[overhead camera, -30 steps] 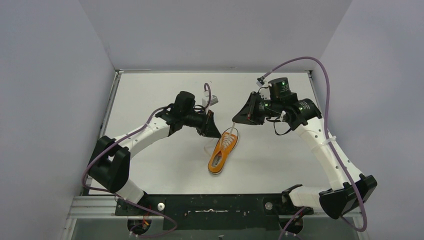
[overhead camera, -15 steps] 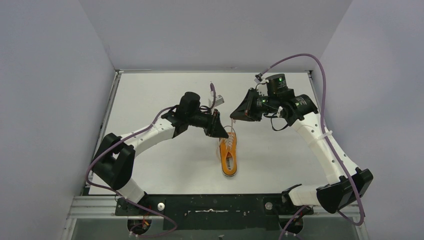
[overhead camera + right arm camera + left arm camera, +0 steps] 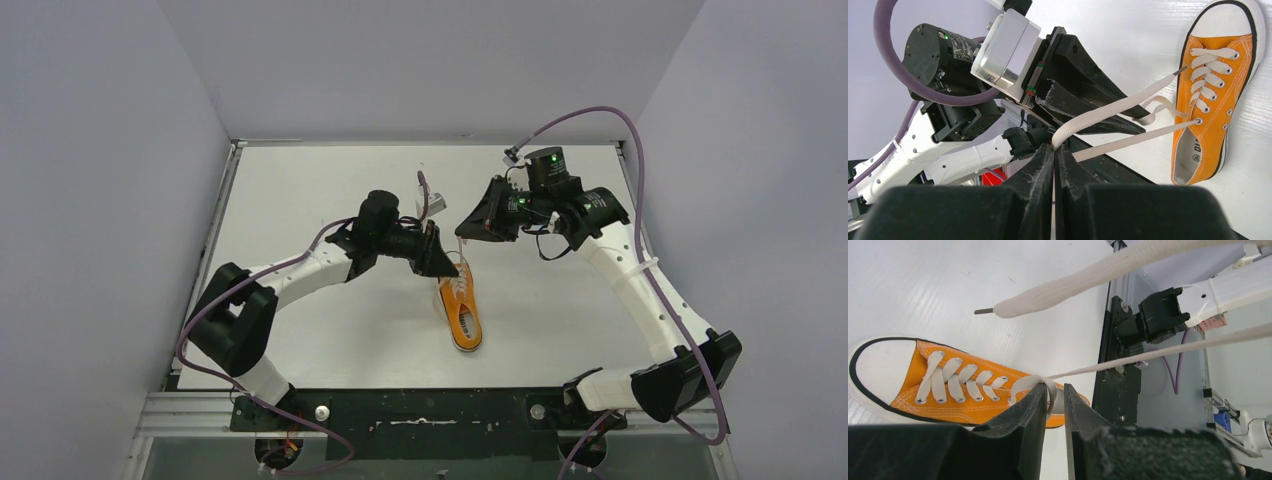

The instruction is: Tie the shoes

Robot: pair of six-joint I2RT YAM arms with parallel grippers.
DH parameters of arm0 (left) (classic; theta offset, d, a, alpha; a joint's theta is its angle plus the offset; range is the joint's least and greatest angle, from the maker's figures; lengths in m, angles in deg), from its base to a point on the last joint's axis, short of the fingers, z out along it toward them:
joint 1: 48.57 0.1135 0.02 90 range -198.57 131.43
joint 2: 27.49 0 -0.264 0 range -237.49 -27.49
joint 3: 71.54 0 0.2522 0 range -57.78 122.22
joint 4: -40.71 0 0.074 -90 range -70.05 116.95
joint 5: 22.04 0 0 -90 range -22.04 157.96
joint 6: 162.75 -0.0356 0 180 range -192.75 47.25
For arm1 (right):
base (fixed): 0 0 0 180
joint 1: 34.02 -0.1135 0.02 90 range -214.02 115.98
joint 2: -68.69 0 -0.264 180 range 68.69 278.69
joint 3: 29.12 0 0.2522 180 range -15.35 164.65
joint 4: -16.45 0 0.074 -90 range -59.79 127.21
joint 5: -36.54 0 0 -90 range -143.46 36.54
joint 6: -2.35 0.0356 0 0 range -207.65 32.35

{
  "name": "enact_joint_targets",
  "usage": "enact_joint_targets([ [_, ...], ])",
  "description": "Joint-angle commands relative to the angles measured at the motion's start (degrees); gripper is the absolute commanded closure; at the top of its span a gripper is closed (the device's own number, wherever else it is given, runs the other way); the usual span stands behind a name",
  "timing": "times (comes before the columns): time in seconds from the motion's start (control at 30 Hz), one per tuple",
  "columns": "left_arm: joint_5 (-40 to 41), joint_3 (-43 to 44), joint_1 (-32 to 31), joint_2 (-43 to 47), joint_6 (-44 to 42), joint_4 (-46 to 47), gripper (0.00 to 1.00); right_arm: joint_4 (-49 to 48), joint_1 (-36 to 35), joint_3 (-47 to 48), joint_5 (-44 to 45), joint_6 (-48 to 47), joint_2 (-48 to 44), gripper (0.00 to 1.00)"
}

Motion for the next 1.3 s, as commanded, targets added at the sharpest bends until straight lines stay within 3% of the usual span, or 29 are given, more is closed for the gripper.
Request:
enact_joint_targets([
  [0.0,0.23,0.38,-0.61,-0.52,2.33,7.43,0.84,-4.27,-0.61,3.06,-0.62,1.08,0.11,1.00],
  [0.2,-0.65,-0.74,-0.71,-1.08,5.13,11.87,0.82,-5.58,-0.98,2.13,0.01,2.36,0.02,1.00],
  [0.6,-1.28,-2.18,-0.80,-3.14,9.35,18.05,0.69,-6.37,-1.20,1.28,1.16,3.51,-0.12,1.00],
  [1.0,-0.77,-0.41,-0.90,-4.58,11.04,17.83,0.65,-6.83,-1.83,-0.04,1.54,4.31,-0.89,1.00],
  [1.13,-0.65,-0.25,-0.89,-4.63,11.46,17.73,0.75,-7.04,-1.86,-0.40,2.06,4.64,-1.26,1.00],
  [1.27,-0.51,-0.09,-0.89,-4.68,11.58,17.65,0.95,-7.47,-1.86,-0.90,2.44,4.71,-1.35,1.00],
])
